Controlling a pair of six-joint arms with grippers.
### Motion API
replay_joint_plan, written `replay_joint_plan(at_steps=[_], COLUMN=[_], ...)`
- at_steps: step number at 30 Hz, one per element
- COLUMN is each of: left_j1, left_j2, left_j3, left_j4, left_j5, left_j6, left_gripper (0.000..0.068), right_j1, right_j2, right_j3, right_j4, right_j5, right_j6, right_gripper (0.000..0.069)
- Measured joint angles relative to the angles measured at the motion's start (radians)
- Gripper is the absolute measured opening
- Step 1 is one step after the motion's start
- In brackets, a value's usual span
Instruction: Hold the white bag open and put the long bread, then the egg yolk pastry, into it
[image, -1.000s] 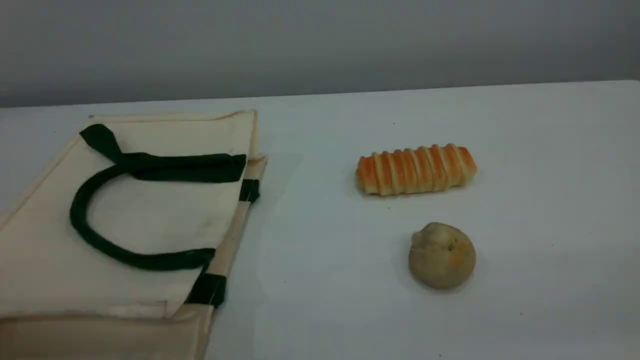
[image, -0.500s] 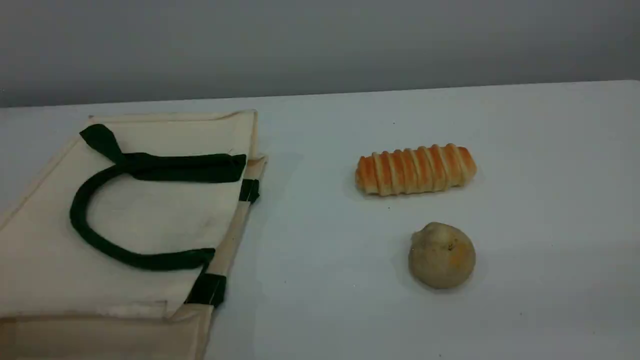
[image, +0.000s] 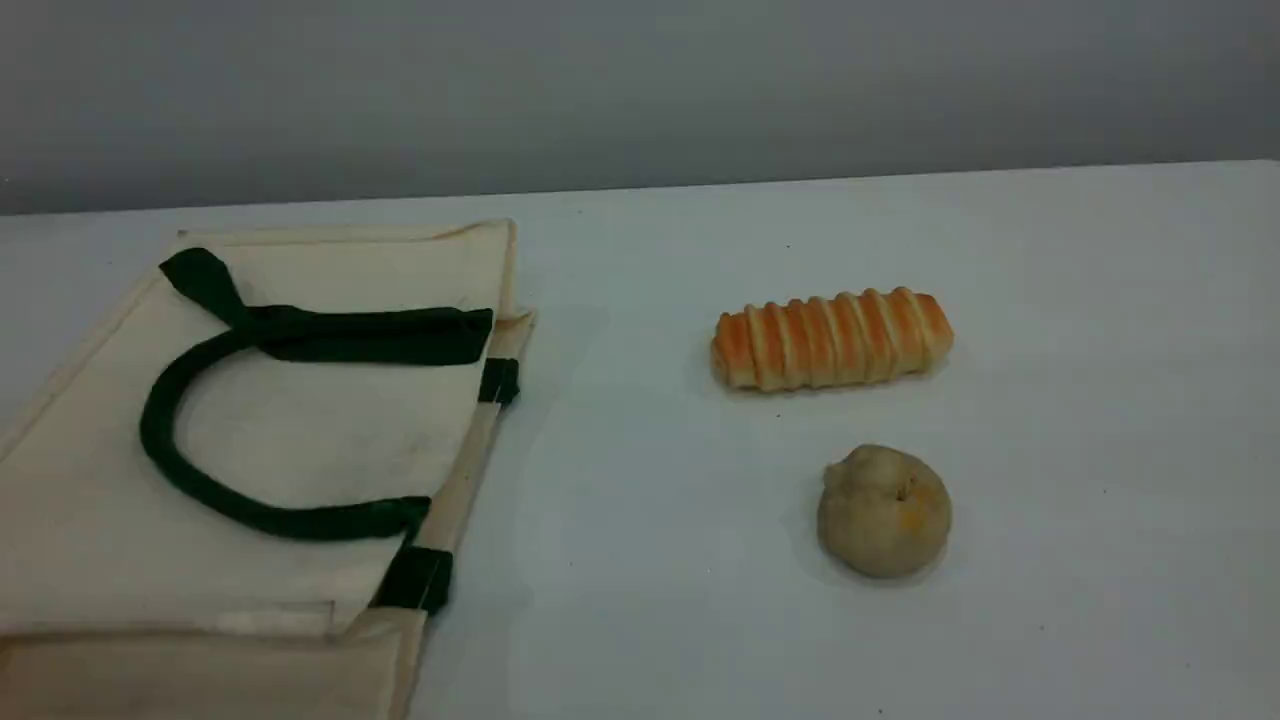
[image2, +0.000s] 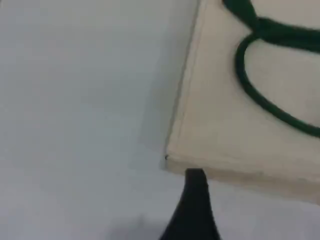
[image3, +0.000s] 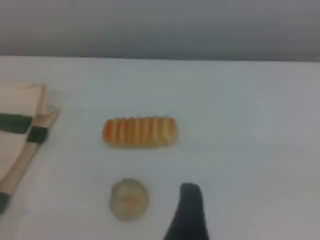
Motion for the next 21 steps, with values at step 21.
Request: replay_joint_plan(at_steps=[21], left_j1=[0.0], left_j2=[0.738], left_j3=[-0.242], left_j4=[0.069], left_j5=[-0.159], left_j6=[0.004], left_gripper=[0.055], right_j1=[0.0], right_j2=[0.619], right_j3=[-0.308], right_j4=[0.015], right_j5=[-0.053], right_j6=[-0.002], right_gripper=[0.0558])
